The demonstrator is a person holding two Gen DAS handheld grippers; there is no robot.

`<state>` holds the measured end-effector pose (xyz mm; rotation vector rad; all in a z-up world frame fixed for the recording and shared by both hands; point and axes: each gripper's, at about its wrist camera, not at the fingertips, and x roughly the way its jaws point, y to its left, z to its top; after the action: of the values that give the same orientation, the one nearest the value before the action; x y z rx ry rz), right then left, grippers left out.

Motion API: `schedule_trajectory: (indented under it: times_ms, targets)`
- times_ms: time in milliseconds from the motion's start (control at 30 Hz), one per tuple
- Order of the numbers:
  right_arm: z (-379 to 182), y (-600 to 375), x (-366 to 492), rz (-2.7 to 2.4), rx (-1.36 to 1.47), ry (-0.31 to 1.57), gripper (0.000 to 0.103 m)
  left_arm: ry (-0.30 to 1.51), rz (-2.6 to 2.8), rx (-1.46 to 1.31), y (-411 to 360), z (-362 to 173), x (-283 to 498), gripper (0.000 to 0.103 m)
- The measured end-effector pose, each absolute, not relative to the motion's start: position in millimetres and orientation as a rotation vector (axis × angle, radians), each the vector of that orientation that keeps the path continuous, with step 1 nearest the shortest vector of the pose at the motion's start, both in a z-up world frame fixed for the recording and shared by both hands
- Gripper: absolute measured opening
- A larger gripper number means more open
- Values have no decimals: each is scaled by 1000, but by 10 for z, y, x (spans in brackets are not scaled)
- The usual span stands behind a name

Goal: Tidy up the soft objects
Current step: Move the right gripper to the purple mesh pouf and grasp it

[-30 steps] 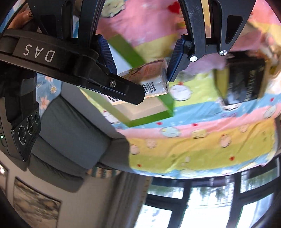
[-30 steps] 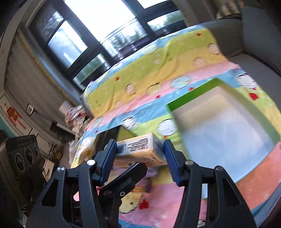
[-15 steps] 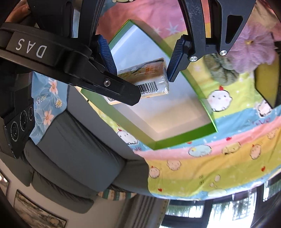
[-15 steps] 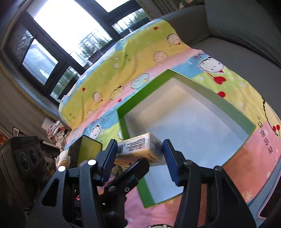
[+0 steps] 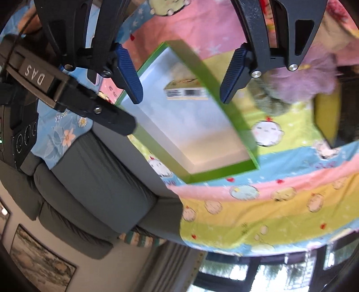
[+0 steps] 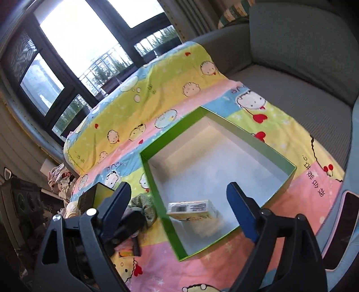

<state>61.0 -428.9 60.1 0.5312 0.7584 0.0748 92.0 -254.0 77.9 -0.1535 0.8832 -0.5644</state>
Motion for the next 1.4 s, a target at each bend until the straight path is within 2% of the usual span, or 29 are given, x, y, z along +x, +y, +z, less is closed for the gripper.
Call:
schedule_trajectory:
  times_ms: [267, 467, 600, 700, 800, 867, 933, 1233, 1400]
  targets:
    - [772, -3730, 512, 230, 479, 779, 91, 830, -373, -177, -1613, 950, 655, 73]
    - [507, -3082, 605, 321, 412, 882, 91, 860, -189, -207, -935, 667, 416, 73]
    - [218, -2675, 705, 319, 335, 976, 86, 908, -98, -268, -567, 397, 287, 73]
    - [-32, -2477, 835, 261, 268, 1022, 77, 937, -44, -290, -364, 226, 154, 73]
    - [-311, -2440, 1006, 212, 282, 1097, 59, 957, -21, -312, -205, 113, 18, 73]
    - [-391, -2437, 1060, 206, 283, 1101, 31, 964, -3, -322, -107, 64, -61, 73]
    - [-393, -2432, 1068, 231, 277, 1083, 11, 964, 15, -337, -22, 31, -105, 73]
    - [180, -2237, 582, 502, 327, 979, 11, 945, 6, -416, 173, 75, -145, 73]
    - [101, -2050, 311, 602, 294, 1035, 11, 941, -6, -440, 229, 89, -154, 73]
